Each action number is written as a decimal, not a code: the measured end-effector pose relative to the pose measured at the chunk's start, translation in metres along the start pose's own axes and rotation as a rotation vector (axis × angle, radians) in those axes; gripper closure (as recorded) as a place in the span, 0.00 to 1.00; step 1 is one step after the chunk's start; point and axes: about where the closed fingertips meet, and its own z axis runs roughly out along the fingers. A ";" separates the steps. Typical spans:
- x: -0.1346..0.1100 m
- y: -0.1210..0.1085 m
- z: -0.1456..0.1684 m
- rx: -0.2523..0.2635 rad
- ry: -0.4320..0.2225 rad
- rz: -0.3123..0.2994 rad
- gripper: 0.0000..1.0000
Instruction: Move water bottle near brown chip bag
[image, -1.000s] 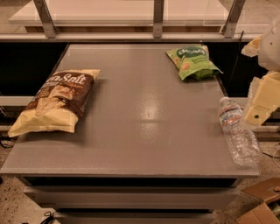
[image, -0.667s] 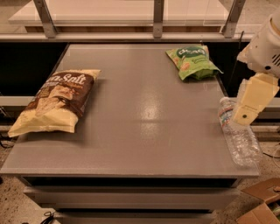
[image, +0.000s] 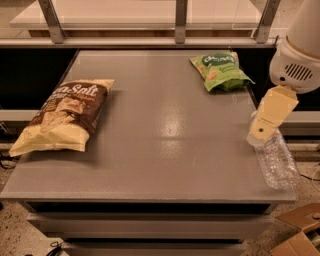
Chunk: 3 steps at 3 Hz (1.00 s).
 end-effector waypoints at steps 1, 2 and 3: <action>0.008 -0.001 0.012 0.004 0.060 0.145 0.00; 0.018 0.001 0.022 0.014 0.100 0.278 0.00; 0.026 0.003 0.033 0.011 0.134 0.379 0.00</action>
Offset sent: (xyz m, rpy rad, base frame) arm -0.0310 -0.0254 -0.0377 -0.0835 0.1186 -0.4767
